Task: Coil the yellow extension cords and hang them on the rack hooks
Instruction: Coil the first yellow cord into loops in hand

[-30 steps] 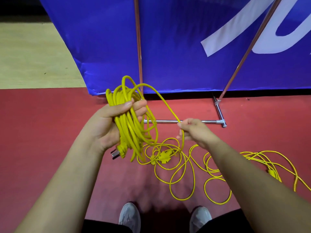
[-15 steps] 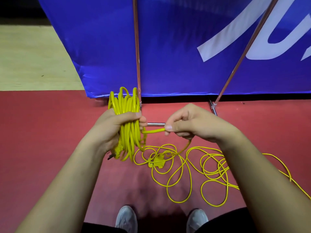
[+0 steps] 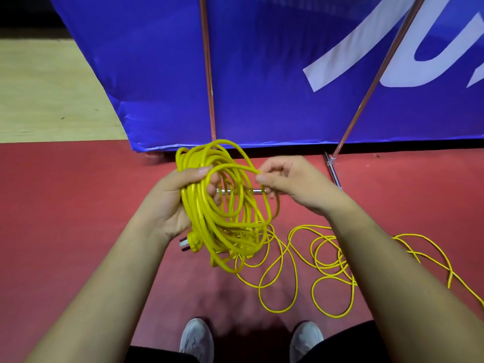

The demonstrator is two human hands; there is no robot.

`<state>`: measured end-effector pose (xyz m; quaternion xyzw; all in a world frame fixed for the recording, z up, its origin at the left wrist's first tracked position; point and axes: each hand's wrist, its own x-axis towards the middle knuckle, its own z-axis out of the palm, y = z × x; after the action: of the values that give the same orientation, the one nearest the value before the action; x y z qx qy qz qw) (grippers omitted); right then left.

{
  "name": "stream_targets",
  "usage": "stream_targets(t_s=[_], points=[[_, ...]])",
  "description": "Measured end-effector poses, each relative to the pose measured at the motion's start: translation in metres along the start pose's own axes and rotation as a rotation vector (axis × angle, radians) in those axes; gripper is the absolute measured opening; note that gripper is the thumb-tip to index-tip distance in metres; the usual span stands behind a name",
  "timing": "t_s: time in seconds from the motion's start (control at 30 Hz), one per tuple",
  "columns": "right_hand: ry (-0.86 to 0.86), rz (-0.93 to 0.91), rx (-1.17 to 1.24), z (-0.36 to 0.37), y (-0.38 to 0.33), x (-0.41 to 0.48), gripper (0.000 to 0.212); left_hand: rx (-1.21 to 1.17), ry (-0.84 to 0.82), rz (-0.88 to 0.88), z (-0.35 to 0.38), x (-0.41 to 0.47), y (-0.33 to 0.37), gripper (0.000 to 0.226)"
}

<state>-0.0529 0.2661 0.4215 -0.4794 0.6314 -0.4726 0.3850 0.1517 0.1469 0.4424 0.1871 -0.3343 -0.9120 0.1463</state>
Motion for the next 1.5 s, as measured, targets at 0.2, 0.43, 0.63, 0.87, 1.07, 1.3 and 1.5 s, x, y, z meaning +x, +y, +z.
stream_targets(t_s=[0.2, 0.43, 0.63, 0.87, 1.07, 1.3, 1.5], points=[[0.139, 0.085, 0.202, -0.01, 0.031, -0.004, 0.008, 0.154, 0.102, -0.118, -0.01, -0.004, 0.008, 0.051], [0.224, -0.1, -0.11, -0.002, -0.006, 0.0, 0.016, 0.213, 0.149, -0.277, -0.009, -0.007, -0.002, 0.038], [0.079, -0.199, -0.369, 0.028, -0.041, -0.001, 0.013, 0.208, 0.103, -0.239, -0.01, -0.007, -0.002, 0.06], [-0.13, -0.062, -0.374, 0.01, 0.0, 0.0, 0.019, 0.005, -0.134, -0.092, -0.011, -0.011, 0.005, 0.017], [-0.003, 0.189, 0.08, -0.007, 0.057, -0.001, 0.004, 0.235, 0.029, -0.187, -0.016, -0.016, 0.012, 0.039], [0.177, -0.023, 0.033, 0.009, 0.021, 0.013, 0.016, 0.127, 0.116, -0.258, -0.02, -0.018, 0.009, 0.06], [0.098, -0.211, -0.276, 0.03, -0.027, 0.006, 0.008, 0.249, 0.042, -0.263, -0.016, -0.018, 0.005, 0.054]])
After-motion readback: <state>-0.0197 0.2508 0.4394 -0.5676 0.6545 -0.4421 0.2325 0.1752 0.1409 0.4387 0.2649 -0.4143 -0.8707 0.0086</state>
